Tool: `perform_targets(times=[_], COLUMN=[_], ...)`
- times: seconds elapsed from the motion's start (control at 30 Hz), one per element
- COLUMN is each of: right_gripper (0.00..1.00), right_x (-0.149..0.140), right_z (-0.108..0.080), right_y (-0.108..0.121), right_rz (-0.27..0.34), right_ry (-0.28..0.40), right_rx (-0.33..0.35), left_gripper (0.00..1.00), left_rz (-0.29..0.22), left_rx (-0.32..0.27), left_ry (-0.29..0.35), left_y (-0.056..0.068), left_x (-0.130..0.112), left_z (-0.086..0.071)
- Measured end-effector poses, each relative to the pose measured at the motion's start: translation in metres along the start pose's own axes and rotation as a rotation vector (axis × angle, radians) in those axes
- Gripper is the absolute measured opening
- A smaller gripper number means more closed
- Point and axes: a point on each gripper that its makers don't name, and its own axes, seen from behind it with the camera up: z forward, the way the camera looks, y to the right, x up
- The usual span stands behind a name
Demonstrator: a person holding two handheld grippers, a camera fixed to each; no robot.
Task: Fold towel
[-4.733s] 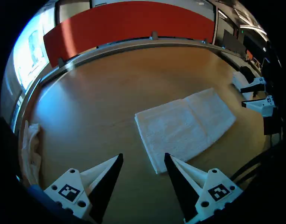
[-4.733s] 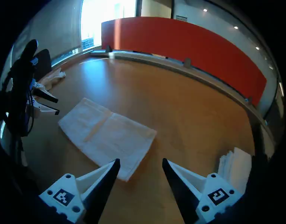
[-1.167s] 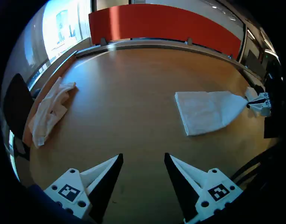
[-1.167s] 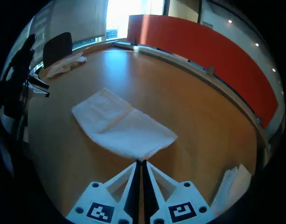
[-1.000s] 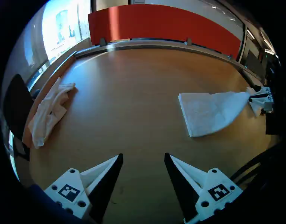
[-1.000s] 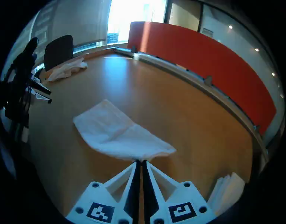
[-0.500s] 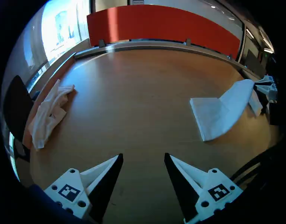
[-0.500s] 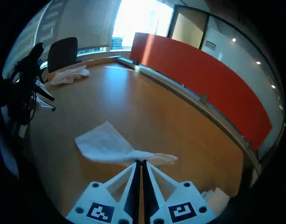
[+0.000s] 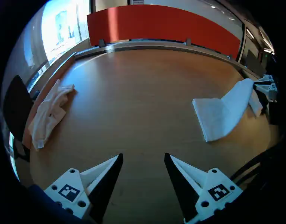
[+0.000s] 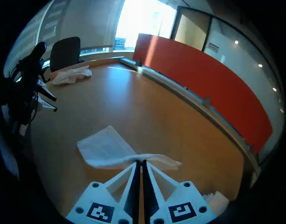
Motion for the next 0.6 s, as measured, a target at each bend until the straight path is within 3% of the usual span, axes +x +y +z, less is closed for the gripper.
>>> perform_targets(times=[0.6], right_gripper=[0.06], right_x=[0.023], right_z=[0.035], right_y=[-0.056], right_rz=[-0.053], right_ry=[0.017], right_rx=[0.122], left_gripper=[0.81], left_rz=[-0.012], left_rx=[0.008], left_ry=[0.011], left_y=[-0.007], left_x=[0.002], left_z=[-0.005])
